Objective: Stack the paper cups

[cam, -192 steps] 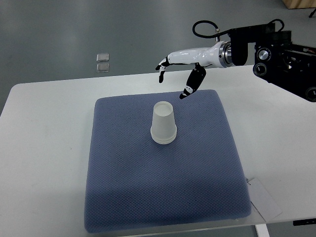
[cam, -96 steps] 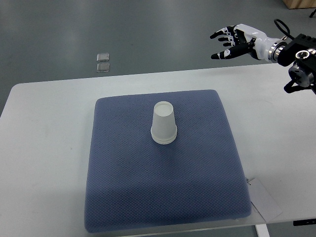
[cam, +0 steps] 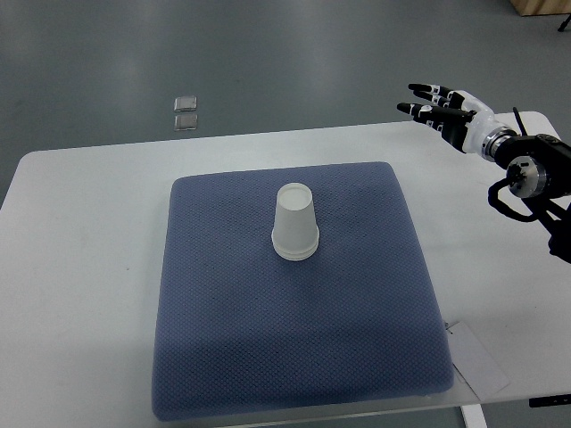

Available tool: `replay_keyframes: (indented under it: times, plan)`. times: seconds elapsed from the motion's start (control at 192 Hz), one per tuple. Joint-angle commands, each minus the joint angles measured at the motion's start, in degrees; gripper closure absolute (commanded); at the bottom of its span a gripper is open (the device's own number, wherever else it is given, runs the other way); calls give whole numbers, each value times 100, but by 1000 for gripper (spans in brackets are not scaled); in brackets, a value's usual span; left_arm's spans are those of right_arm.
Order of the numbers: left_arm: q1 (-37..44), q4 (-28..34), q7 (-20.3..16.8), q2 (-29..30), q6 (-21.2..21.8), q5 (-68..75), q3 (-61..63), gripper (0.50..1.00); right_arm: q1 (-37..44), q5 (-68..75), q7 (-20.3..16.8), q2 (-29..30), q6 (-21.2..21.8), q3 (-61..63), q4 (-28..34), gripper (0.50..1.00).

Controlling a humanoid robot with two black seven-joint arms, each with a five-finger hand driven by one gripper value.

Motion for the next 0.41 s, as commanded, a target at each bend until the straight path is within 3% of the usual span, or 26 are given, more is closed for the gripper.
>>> replay_keyframes:
  times: [0.0,0.406]
  plan:
    - [0,0,0,0,0,0,0,500,-49,6,0,130,6,22,1,587]
    - [0,0,0,0,0,0,0,500,-286,-3,9,421,41,22,1,587]
